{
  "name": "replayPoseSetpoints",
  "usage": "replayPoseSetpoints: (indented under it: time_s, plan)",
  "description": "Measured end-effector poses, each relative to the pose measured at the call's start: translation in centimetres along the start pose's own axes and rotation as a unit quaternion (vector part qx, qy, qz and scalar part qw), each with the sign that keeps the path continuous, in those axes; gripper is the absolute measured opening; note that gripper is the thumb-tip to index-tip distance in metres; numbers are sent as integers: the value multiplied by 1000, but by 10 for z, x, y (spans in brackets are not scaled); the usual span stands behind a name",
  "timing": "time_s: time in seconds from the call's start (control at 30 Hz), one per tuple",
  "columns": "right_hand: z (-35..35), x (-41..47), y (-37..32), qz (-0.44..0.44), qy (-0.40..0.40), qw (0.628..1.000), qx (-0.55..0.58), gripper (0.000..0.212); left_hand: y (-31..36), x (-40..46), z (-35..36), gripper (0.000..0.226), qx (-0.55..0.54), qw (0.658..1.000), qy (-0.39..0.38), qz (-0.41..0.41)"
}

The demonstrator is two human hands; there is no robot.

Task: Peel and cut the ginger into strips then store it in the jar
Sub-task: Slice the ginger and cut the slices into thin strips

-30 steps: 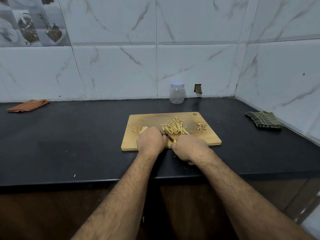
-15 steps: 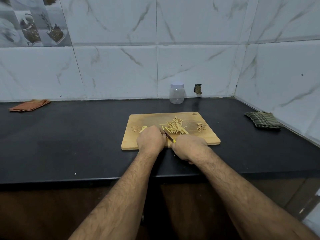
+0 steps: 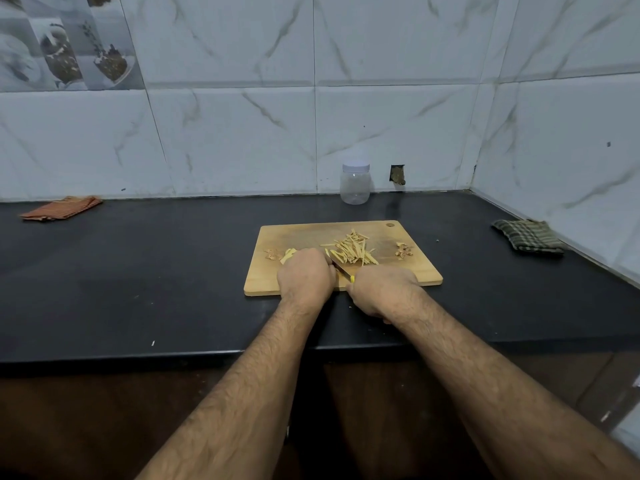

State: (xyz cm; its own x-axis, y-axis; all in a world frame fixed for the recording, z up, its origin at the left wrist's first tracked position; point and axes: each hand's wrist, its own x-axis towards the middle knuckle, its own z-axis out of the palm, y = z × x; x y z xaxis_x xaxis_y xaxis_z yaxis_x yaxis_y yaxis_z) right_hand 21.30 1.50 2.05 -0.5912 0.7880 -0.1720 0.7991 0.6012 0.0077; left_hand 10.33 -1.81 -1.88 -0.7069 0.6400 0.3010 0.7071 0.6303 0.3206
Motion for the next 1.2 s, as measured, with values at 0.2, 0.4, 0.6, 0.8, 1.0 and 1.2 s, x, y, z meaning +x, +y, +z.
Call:
replayPoseSetpoints:
  time_s: [0.2, 0.4, 0.6, 0.8, 1.0, 1.2]
  plan:
    - [0, -5, 8, -12, 4, 1000, -6, 29, 1, -2, -3, 24, 9, 1000, 1, 13]
    - [3, -8, 12, -14, 8, 1000, 18, 33, 0, -3, -2, 25, 10, 1000, 17, 15]
    - [6, -18, 15, -10, -7, 1000, 0, 30, -1, -5, 0, 26, 5, 999, 33, 18]
    - [2, -24, 21, -1, -10, 1000, -4, 32, -3, -5, 2, 26, -3, 999, 38, 19]
    - [1, -24, 25, 9, -21, 999, 25, 34, -4, -4, 4, 27, -7, 999, 42, 18]
    - [0, -15, 18, 25, -2, 999, 28, 27, -4, -4, 5, 27, -15, 999, 47, 19]
